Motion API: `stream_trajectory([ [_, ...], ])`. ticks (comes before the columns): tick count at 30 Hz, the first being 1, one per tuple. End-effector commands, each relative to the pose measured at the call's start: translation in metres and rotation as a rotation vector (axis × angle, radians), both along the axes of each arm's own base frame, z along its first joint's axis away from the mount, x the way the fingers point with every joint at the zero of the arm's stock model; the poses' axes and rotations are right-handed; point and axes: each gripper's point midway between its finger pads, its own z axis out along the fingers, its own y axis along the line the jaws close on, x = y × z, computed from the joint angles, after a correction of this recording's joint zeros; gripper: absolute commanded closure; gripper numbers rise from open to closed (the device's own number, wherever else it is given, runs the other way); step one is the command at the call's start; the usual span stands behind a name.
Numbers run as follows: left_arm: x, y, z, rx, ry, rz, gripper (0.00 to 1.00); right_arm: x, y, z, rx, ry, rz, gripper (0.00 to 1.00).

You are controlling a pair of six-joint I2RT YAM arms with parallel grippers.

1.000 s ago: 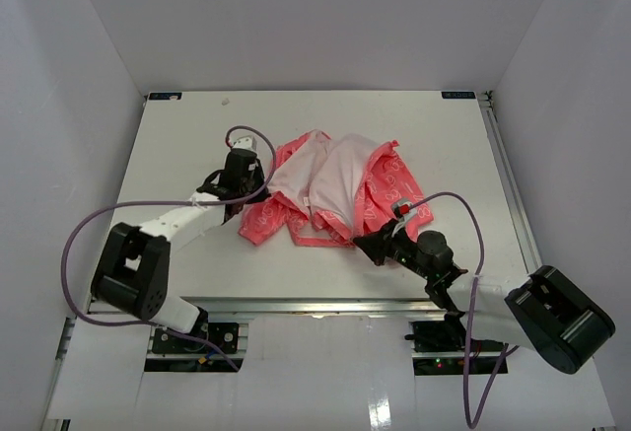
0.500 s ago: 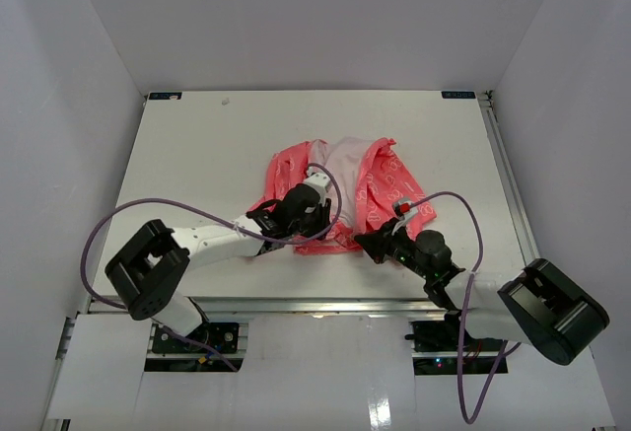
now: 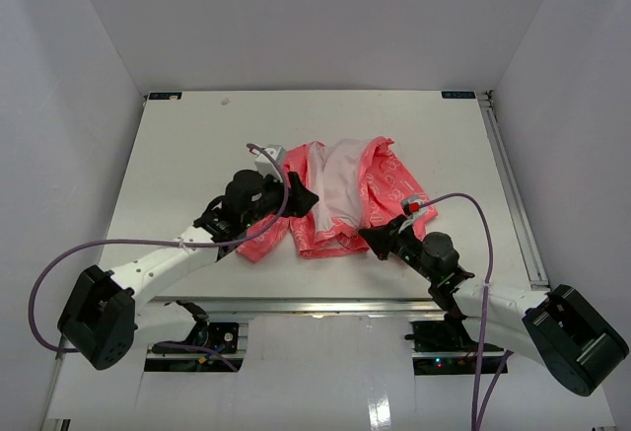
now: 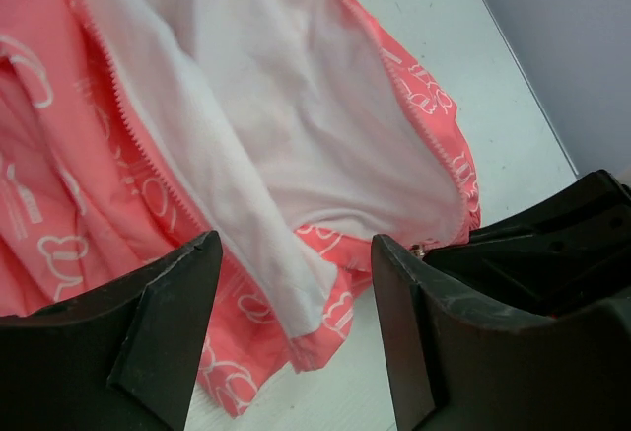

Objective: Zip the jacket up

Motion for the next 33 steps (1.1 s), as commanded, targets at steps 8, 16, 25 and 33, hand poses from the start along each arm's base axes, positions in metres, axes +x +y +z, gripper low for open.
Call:
stream_trajectory([
  [8,-0.060,-0.013,-0.043,-0.317,0.318,-0.213,0.44,-0.005,-0.007,-0.004,-0.013,-0.021,-0.009,0.92],
  [16,-0.070,-0.016,-0.040,-0.466,0.350,-0.226,0.35,-0.004,-0.008,0.000,-0.012,-0.031,-0.014,0.92],
  [25,-0.074,-0.015,-0.058,-0.509,0.477,-0.174,0.29,-0.004,-0.007,0.004,-0.005,-0.036,-0.011,0.92],
  [33,-0.070,-0.021,-0.058,-0.577,0.503,-0.184,0.28,-0.005,-0.008,0.004,-0.002,-0.038,-0.013,0.92],
])
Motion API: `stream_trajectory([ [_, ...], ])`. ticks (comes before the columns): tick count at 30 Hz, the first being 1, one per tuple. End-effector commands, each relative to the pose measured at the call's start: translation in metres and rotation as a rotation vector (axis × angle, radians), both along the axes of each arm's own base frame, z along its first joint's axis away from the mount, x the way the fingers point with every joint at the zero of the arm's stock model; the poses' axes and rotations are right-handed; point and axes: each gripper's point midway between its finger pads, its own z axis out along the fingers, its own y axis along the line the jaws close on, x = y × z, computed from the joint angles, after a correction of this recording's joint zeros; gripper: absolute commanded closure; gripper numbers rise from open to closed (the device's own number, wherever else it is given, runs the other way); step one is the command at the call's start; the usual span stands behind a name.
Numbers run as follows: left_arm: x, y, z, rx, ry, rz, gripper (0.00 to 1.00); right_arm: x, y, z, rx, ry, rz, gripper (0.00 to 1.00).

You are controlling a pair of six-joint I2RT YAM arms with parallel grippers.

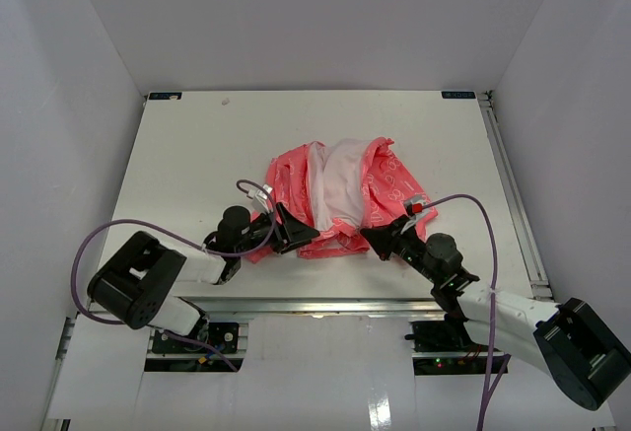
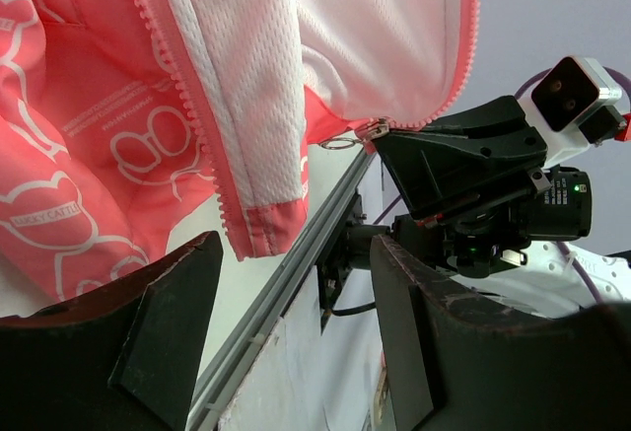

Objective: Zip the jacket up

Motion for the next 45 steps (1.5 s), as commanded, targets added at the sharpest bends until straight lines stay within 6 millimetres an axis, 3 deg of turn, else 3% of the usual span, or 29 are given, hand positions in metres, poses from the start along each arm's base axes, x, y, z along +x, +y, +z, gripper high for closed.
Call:
stream_trajectory([
  [1,0.002,-0.006,0.014,-0.087,-0.006,-0.009,0.28,-0.002,-0.006,-0.004,-0.009,-0.020,-0.014,0.92],
  [7,0.009,-0.015,0.017,-0.154,0.018,-0.018,0.32,-0.002,-0.007,-0.004,-0.006,-0.024,-0.016,0.92],
  [12,0.016,-0.023,0.035,-0.246,-0.023,-0.043,0.56,-0.002,-0.007,-0.006,-0.014,-0.020,-0.019,0.92],
  [16,0.024,-0.026,0.027,-0.213,-0.015,-0.045,0.94,-0.001,-0.008,-0.010,-0.020,-0.016,-0.027,0.92],
  [18,0.030,-0.022,0.019,-0.155,-0.017,-0.025,1.00,-0.001,-0.009,-0.010,-0.023,-0.015,-0.029,0.92],
  [20,0.040,-0.010,0.016,-0.091,-0.056,0.026,1.00,-0.001,-0.009,-0.011,-0.028,-0.015,-0.032,0.92],
  [21,0.046,-0.003,0.004,-0.037,-0.022,0.068,1.00,-0.001,-0.009,-0.012,-0.029,-0.014,-0.033,0.92],
  [23,0.051,0.013,-0.013,0.130,-0.016,0.117,1.00,-0.001,-0.009,-0.012,-0.030,-0.011,-0.029,0.92],
  [25,0.064,0.032,-0.017,0.294,-0.049,0.191,1.00,-0.002,-0.008,-0.015,-0.038,-0.005,-0.022,0.92],
  [27,0.082,0.063,-0.013,0.460,-0.083,0.341,1.00,-0.001,-0.006,-0.018,-0.051,0.004,-0.015,0.92],
  [33,0.090,0.142,0.021,0.842,-0.163,0.557,1.00,0.001,-0.004,-0.022,-0.062,0.017,-0.014,0.92],
  [37,0.090,0.154,0.034,1.027,-0.174,0.527,1.00,0.003,-0.002,-0.018,-0.058,0.011,-0.008,0.92],
  [39,0.082,0.154,0.031,1.131,-0.170,0.502,1.00,0.003,-0.002,-0.019,-0.061,0.013,-0.010,0.92],
  [45,0.051,0.129,0.027,1.402,-0.160,0.326,1.00,0.004,-0.002,-0.018,-0.066,0.012,-0.013,0.92],
])
